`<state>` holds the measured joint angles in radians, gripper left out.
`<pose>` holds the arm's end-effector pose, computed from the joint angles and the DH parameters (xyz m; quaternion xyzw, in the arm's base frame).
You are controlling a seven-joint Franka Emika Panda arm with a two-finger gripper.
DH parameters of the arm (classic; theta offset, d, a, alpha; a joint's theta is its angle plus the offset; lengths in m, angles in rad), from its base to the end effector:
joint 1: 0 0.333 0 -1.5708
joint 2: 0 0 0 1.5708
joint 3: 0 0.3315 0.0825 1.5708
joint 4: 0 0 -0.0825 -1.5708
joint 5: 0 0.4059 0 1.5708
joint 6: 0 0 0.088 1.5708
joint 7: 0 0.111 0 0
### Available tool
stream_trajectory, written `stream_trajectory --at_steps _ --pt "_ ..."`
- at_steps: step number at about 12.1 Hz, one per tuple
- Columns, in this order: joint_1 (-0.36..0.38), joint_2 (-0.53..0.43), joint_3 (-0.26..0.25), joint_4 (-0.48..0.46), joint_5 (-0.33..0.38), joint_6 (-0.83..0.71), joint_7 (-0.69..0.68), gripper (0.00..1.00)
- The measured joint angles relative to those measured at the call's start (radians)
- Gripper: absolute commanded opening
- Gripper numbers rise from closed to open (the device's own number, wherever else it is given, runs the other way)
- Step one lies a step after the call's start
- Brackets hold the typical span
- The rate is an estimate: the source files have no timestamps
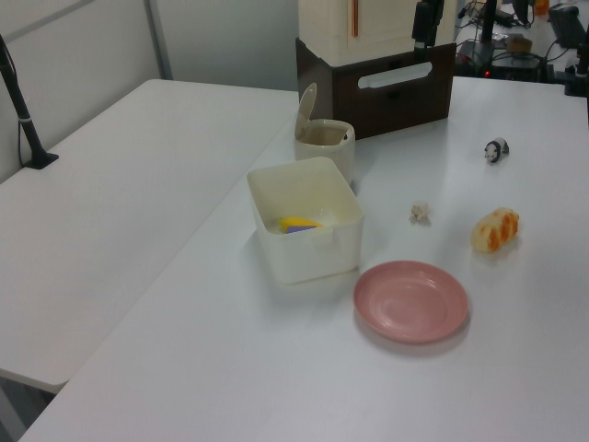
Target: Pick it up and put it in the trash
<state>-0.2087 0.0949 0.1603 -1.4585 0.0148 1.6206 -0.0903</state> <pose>0.6119 -0.0332 0.6406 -0.9991 -0.0202 -0.0352 0.0125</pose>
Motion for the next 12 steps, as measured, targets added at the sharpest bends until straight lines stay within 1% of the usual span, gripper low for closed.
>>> stream_trajectory --at_steps 12 --pt "0.000 0.000 -0.001 -0.002 0.000 -0.007 -0.025 1.00"
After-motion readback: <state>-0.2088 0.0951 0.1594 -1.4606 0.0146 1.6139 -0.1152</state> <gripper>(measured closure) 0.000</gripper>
